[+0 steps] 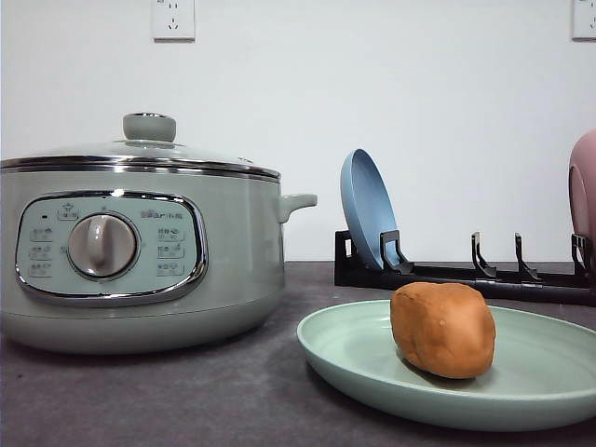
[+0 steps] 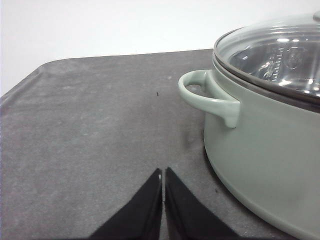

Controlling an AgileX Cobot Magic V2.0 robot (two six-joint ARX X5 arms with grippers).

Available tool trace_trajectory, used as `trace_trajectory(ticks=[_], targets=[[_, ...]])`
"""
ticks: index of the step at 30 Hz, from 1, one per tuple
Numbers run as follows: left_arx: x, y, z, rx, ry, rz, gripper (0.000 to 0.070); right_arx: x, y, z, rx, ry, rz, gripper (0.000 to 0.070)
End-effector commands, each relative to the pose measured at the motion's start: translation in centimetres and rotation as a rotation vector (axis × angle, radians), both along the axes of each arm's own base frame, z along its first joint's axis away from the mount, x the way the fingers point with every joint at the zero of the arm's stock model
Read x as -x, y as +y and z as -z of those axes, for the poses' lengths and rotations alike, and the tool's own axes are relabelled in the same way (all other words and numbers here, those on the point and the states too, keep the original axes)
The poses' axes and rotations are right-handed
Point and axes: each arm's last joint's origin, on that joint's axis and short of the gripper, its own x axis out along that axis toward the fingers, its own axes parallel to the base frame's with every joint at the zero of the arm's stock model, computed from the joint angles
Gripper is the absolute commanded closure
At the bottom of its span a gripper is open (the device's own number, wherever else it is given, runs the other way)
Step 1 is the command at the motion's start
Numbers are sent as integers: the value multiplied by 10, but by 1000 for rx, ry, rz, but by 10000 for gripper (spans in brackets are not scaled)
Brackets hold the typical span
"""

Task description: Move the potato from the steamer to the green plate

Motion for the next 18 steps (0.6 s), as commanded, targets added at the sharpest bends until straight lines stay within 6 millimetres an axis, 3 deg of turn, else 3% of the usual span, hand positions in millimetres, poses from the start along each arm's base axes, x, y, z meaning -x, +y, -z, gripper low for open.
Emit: trace_trajectory(ticks=[1,18], targets=[[-1,0,8,6,26,-5,700,0,0,1,0,0,-3,700],[-1,0,8,6,26,-5,700,0,0,1,0,0,-3,700]])
